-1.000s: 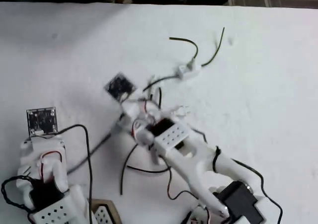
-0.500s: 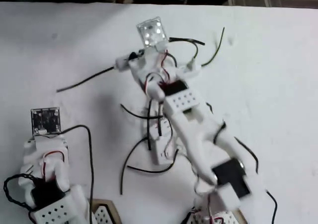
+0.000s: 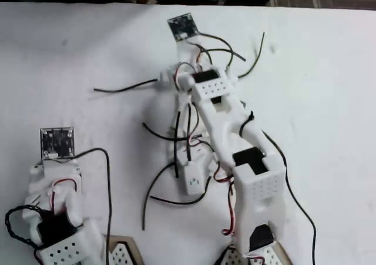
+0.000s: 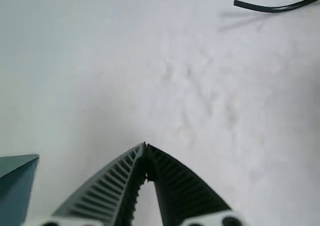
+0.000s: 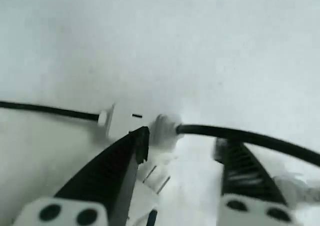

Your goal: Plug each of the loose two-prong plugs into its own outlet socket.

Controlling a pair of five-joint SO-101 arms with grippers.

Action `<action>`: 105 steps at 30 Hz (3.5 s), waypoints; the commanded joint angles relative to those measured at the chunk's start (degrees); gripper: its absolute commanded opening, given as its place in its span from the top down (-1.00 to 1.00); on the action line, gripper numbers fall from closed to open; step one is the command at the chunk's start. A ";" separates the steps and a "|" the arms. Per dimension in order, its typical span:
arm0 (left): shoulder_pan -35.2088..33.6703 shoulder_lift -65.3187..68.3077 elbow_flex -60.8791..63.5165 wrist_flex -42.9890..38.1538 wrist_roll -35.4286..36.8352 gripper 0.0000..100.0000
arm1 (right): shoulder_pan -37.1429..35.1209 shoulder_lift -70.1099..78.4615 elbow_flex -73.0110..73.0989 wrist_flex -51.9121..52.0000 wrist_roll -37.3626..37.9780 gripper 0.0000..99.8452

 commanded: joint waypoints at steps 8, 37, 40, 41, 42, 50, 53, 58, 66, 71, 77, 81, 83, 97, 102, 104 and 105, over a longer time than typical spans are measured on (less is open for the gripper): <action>2.59 -0.75 0.44 -1.23 -0.88 0.95 | -2.07 -4.79 -8.26 23.87 32.53 0.38; 2.68 -0.75 1.05 -1.32 -0.88 0.95 | -3.21 5.58 -8.53 27.12 65.67 0.38; 2.68 -0.75 1.14 -1.32 -0.88 0.95 | -4.18 8.31 -8.70 25.10 65.67 0.38; 2.68 -0.75 1.14 -1.32 -0.88 0.95 | -4.26 9.10 -8.70 24.40 65.67 0.38; 2.68 -0.75 1.14 -1.32 -0.88 0.95 | -4.53 9.63 -8.70 23.69 65.67 0.38; 2.68 -0.75 1.14 -1.32 -0.88 0.95 | -5.05 10.95 -8.70 20.26 65.58 0.47; 2.68 -0.75 1.14 -1.32 -0.88 0.95 | -6.02 11.03 -8.26 20.26 65.58 0.58; 2.68 -0.75 1.14 -1.32 -0.88 0.95 | -7.43 11.03 -8.35 20.44 64.79 0.64; 2.68 -0.75 1.14 -1.32 -0.88 0.95 | -8.84 9.71 -10.99 20.70 52.66 0.96; 2.68 -0.75 1.14 -1.32 -0.88 0.95 | -8.48 8.31 -15.56 26.95 46.07 0.96; 2.68 -0.75 1.14 -1.32 -0.88 0.95 | -9.36 8.66 -23.65 38.20 41.41 0.96; 2.68 -0.75 1.14 -1.32 -0.88 0.95 | -10.59 8.66 -26.11 38.90 41.41 0.89; 2.68 -0.75 1.14 -1.32 -0.88 0.95 | -11.12 8.75 -25.67 39.43 41.41 0.74; 2.68 -0.75 1.14 -1.32 -0.88 0.95 | -12.88 8.75 -20.48 40.84 53.89 0.61; 2.68 -0.75 1.14 -1.32 -0.88 0.95 | -13.05 8.84 -16.53 34.95 55.91 0.61; 2.68 -0.75 1.14 -1.32 -0.88 0.95 | -13.05 9.01 -14.95 31.69 56.00 0.61; 2.68 -0.75 1.14 -1.32 -0.88 0.95 | -13.05 9.54 -14.59 30.20 56.44 0.61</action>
